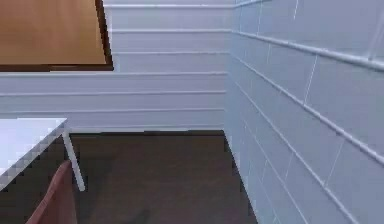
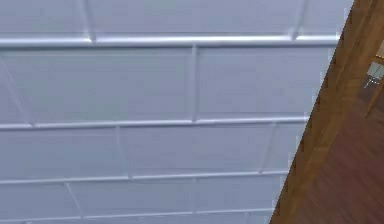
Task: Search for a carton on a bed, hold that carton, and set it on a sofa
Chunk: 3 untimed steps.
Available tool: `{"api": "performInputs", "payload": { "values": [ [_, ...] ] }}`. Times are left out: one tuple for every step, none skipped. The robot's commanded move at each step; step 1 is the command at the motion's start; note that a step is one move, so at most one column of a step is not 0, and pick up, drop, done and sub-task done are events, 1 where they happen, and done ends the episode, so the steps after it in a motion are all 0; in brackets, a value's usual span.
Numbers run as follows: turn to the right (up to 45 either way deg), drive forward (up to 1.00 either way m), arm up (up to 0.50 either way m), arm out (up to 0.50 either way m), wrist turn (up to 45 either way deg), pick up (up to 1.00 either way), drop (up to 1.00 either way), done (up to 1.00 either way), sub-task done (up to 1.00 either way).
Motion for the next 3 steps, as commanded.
{"api": "performInputs", "payload": {
  "values": [
    [0.0,0.8,0.0,0.0,0.0,0.0,0.0,0.0,0.0],
    [-39.0,0.0,0.0,0.0,0.0,0.0,0.0,0.0,0.0],
    [0.0,1.0,0.0,0.0,0.0,0.0,0.0,0.0,0.0]
  ]
}}
